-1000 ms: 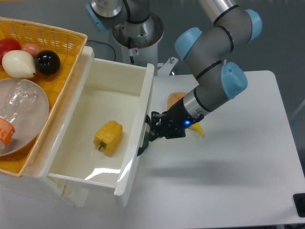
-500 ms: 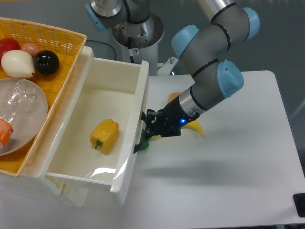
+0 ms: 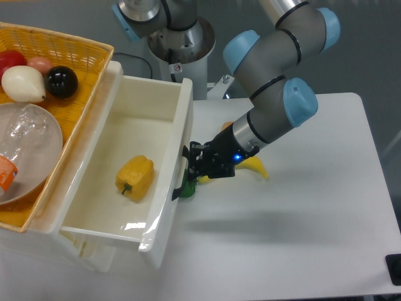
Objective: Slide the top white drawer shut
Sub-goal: 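Push the drawer front with the gripper, sliding the drawer inward, then keep pushing the drawer front until it sits flush with the cabinet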
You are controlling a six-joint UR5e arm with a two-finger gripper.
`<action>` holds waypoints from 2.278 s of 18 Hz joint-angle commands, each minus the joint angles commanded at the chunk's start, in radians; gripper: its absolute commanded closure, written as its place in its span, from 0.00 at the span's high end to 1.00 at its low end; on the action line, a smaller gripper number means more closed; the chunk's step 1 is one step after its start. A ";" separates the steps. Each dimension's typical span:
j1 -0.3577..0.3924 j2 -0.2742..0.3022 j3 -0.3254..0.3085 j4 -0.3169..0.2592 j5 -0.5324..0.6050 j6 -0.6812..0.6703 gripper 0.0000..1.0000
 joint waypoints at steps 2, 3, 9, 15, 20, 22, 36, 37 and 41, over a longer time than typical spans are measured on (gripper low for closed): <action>-0.011 0.002 0.000 -0.002 0.000 0.000 0.00; -0.012 0.002 0.000 -0.002 0.000 0.000 0.00; -0.029 0.008 -0.006 0.000 0.000 -0.015 0.00; -0.049 0.028 -0.031 0.003 -0.008 -0.015 0.00; -0.067 0.043 -0.043 0.002 -0.012 -0.015 0.00; -0.074 0.045 -0.048 0.002 -0.017 -0.017 0.00; -0.095 0.037 -0.052 0.014 -0.017 -0.034 0.00; -0.095 0.035 -0.052 0.014 -0.017 -0.034 0.00; -0.103 0.031 -0.052 0.014 -0.017 -0.034 0.00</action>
